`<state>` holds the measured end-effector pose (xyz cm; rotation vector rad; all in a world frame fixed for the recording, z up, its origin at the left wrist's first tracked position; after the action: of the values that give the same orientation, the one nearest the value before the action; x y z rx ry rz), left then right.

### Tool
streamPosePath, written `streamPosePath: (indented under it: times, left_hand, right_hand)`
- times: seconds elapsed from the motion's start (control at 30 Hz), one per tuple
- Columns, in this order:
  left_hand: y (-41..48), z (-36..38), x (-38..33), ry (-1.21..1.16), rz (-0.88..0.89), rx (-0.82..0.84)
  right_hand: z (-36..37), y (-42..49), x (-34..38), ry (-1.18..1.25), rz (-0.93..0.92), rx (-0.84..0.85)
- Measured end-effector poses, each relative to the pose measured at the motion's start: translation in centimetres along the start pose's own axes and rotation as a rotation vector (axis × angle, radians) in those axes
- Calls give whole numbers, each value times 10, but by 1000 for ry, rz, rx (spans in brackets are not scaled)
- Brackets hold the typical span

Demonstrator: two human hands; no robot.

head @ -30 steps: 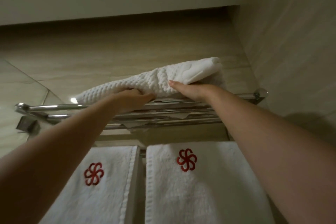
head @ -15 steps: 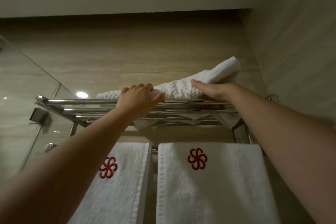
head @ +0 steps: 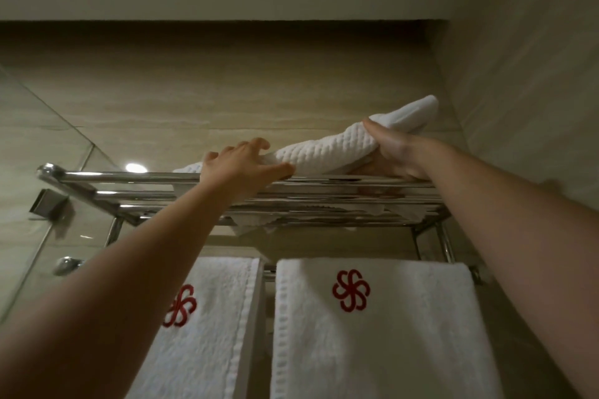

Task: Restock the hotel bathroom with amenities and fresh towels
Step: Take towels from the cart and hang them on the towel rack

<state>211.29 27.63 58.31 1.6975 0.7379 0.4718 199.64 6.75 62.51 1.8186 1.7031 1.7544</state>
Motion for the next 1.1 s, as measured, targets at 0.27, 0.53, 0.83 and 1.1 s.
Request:
streamPosePath:
  times: [0.27,0.53,0.83,1.1]
  left_hand:
    - [3,-5,-5,-155,36,-113]
    - [15,-15,-3,-138,26,-304]
    - [-24,4,-13,58,156,-438]
    - [-24,-14,-29,36,422,-250]
  right_hand:
    - [-4,-6,1,100,-40,42]
    - [-1,-15,5,-154,-23,1]
    - [-7,-19,-5,-352,-47,-28]
    - [-7,-59,-28,-524,-93,-224]
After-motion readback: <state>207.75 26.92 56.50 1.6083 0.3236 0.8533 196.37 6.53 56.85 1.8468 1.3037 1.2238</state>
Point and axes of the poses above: each hand's wrist, its own y-axis towards the middle knuckle, its own z-axis out of the palm, x = y × z, the point moved 1 cm from there along y, towards the middle knuckle, and after that the axes turned 1 degree about -x, right-handed, at the moved point
